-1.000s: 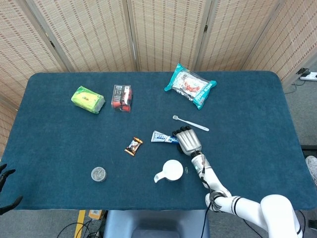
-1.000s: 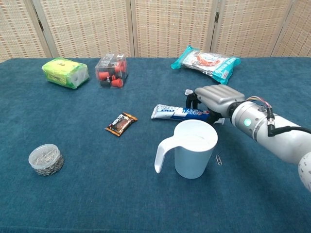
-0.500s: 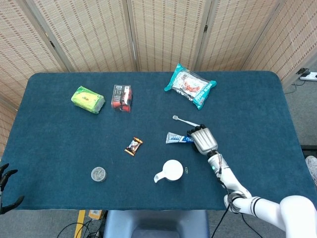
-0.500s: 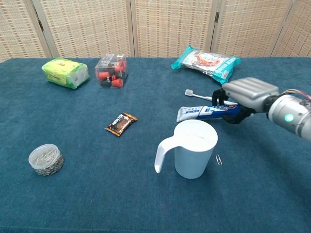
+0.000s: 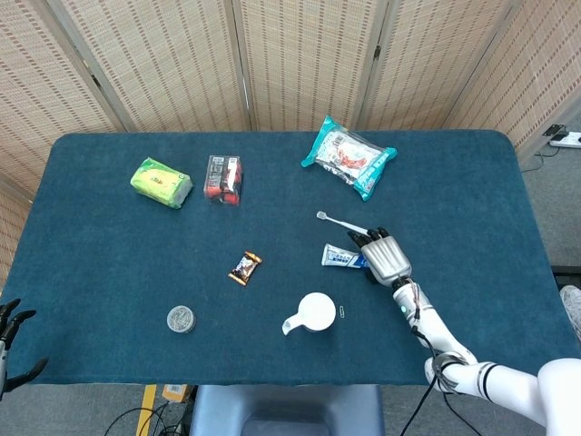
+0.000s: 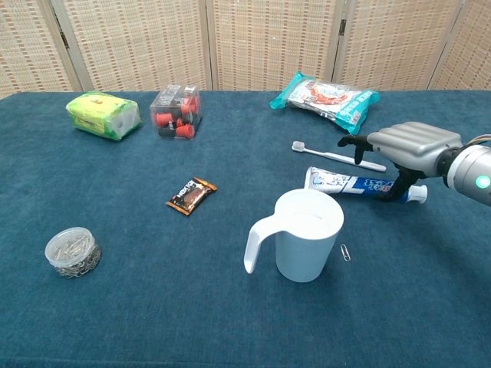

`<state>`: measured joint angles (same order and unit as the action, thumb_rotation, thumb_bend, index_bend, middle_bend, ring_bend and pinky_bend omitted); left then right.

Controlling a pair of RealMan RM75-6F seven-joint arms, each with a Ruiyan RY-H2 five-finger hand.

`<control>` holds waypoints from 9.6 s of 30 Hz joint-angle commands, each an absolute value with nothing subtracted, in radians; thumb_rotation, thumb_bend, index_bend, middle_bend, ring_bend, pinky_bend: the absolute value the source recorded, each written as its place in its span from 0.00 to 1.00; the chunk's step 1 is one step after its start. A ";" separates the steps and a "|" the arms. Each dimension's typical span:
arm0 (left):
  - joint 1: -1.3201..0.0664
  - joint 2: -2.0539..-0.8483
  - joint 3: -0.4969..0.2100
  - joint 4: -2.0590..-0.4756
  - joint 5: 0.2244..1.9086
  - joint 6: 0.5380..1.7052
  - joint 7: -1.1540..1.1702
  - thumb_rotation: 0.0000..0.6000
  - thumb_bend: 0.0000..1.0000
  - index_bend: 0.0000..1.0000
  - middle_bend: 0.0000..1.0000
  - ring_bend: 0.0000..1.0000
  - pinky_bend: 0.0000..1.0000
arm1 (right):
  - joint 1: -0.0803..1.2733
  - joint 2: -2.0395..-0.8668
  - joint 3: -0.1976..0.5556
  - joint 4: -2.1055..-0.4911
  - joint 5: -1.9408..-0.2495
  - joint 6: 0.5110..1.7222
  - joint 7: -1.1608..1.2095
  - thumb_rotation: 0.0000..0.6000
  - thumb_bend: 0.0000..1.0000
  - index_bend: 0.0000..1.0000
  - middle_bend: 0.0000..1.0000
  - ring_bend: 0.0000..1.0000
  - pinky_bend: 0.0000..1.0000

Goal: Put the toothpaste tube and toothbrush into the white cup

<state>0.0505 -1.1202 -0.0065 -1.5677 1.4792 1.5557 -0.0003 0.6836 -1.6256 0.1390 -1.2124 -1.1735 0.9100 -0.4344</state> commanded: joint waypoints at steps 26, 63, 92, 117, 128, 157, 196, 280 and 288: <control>0.055 -1.138 -0.005 -1.509 1.462 1.534 -0.050 1.00 0.25 0.25 0.11 0.10 0.15 | 0.748 -1.775 0.159 -1.123 -1.090 0.921 -0.568 1.00 0.28 0.41 0.41 0.20 0.19; 0.062 -1.099 -0.001 -1.598 1.487 1.564 0.012 1.00 0.25 0.25 0.11 0.10 0.15 | 0.616 -1.406 0.162 -1.734 -1.582 1.216 0.420 1.00 0.33 0.70 0.62 0.40 0.22; 0.065 -1.096 0.002 -1.612 1.486 1.560 0.029 1.00 0.25 0.25 0.11 0.10 0.15 | 0.616 -1.393 0.065 -1.696 -1.591 1.136 0.586 1.00 0.33 0.70 0.62 0.41 0.22; 0.065 -1.111 0.005 -1.586 1.477 1.546 0.012 1.00 0.25 0.25 0.11 0.10 0.15 | 0.650 -1.506 -0.012 -1.460 -1.681 1.109 0.729 1.00 0.23 0.47 0.41 0.26 0.20; 0.064 -1.112 0.005 -1.584 1.480 1.547 0.010 1.00 0.25 0.25 0.11 0.10 0.15 | 0.637 -1.461 -0.024 -1.477 -1.716 1.183 0.720 1.00 0.20 0.14 0.25 0.13 0.14; 0.068 -1.103 0.006 -1.593 1.492 1.562 0.008 1.00 0.25 0.25 0.11 0.10 0.15 | 0.729 -1.546 0.228 -1.237 -1.155 1.023 -0.020 1.00 0.30 0.36 0.41 0.23 0.19; 0.080 -1.100 0.009 -1.570 1.463 1.547 -0.009 1.00 0.25 0.26 0.11 0.10 0.15 | 0.918 -1.997 0.257 -0.514 -1.043 0.731 -0.412 1.00 0.24 0.40 0.37 0.23 0.20; 0.071 -1.081 0.017 -1.647 1.501 1.554 0.067 1.00 0.25 0.26 0.11 0.10 0.15 | 0.629 -1.379 0.057 -1.579 -1.658 1.113 0.866 1.00 0.34 0.61 0.42 0.23 0.20; 0.071 -1.080 0.016 -1.646 1.494 1.550 0.068 1.00 0.25 0.26 0.11 0.10 0.15 | 0.631 -1.377 0.036 -1.579 -1.671 1.130 0.896 1.00 0.34 0.61 0.42 0.23 0.20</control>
